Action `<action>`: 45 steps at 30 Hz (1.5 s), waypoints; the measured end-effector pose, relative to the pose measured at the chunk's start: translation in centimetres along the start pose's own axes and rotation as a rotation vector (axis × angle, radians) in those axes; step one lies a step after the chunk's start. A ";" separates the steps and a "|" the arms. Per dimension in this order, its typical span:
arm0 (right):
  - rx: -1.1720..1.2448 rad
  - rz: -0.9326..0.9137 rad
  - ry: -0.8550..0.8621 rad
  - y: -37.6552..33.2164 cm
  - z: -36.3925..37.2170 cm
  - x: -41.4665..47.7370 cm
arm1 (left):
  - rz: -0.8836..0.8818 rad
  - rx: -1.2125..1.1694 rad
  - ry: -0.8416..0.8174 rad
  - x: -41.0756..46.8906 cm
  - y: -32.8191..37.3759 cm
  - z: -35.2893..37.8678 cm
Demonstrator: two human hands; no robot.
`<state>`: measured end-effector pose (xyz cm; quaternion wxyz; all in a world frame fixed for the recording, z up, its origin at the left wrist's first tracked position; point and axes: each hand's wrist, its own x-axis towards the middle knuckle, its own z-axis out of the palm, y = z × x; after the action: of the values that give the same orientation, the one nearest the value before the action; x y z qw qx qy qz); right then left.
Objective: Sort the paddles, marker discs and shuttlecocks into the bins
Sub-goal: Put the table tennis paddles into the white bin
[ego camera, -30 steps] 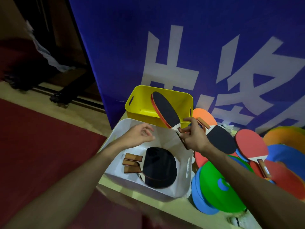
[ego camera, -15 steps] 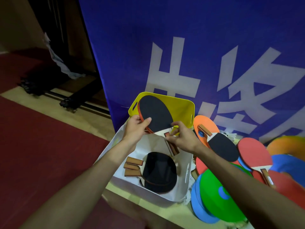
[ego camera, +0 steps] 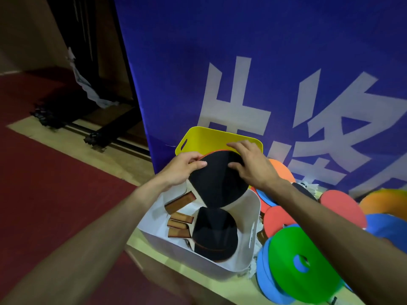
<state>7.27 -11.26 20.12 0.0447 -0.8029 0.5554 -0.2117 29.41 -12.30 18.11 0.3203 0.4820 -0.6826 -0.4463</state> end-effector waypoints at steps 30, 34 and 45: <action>0.251 0.760 -0.552 0.5 13.8 -5.2 | -0.278 0.079 -0.008 -3.1 -9.2 0.8; 0.162 0.764 -0.619 0.6 14.4 -5.4 | -0.299 0.079 -0.028 -3.0 -9.4 1.5; 0.226 0.608 -0.439 1.0 11.4 -4.4 | -0.272 0.061 -0.079 -1.8 -6.9 4.1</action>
<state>9.59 -9.51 8.22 0.3113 -0.6179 0.7184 -0.0719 29.01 -10.36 10.10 0.2149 0.5615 -0.6365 -0.4832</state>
